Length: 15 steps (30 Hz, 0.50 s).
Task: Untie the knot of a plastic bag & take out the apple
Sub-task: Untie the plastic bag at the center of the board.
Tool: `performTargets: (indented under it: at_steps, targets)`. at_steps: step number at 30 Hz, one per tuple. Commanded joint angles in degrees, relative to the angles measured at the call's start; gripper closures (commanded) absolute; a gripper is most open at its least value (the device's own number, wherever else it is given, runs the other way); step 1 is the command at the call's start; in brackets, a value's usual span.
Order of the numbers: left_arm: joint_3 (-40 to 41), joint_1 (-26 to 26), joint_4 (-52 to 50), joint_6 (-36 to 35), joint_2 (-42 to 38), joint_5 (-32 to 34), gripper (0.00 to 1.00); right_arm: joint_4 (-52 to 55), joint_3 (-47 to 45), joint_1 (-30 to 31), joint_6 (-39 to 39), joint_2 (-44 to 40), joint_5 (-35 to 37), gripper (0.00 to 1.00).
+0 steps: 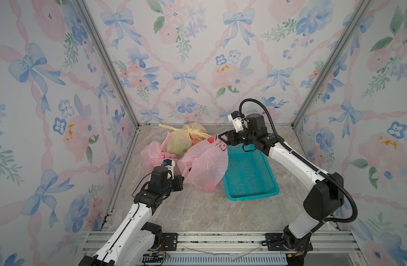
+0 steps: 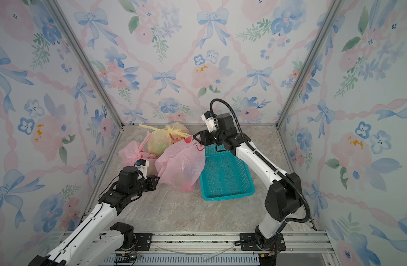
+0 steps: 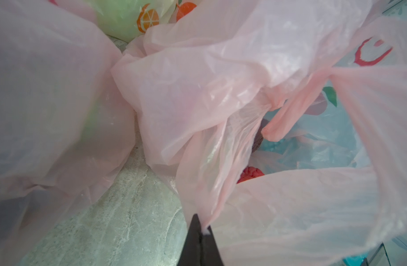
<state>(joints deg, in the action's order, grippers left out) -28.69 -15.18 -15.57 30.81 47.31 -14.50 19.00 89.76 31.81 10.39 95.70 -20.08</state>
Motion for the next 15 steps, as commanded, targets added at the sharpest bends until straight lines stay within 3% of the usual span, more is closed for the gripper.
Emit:
performTargets:
  at_steps: [1, 5, 9, 15]
  targets:
    - [-1.99, -0.72, -0.59, 0.76, -0.53, -0.50, 0.91, 11.49, 3.05, 6.56, -6.33, 0.54, 17.27, 0.43]
    - [-2.64, -1.01, -0.60, 0.60, -1.46, -0.18, 0.73, 10.83, 4.39, 10.92, -6.10, 1.71, 14.44, 0.44]
    - [-3.71, -1.13, -0.79, 0.41, -3.18, -0.58, 0.55, 14.33, 10.67, 13.44, -5.95, 8.47, 14.82, 0.51]
    - [-6.27, -1.14, -1.39, 0.14, -5.74, -1.37, 0.51, 20.57, 15.63, 15.00, -6.74, 14.16, 15.32, 0.57]
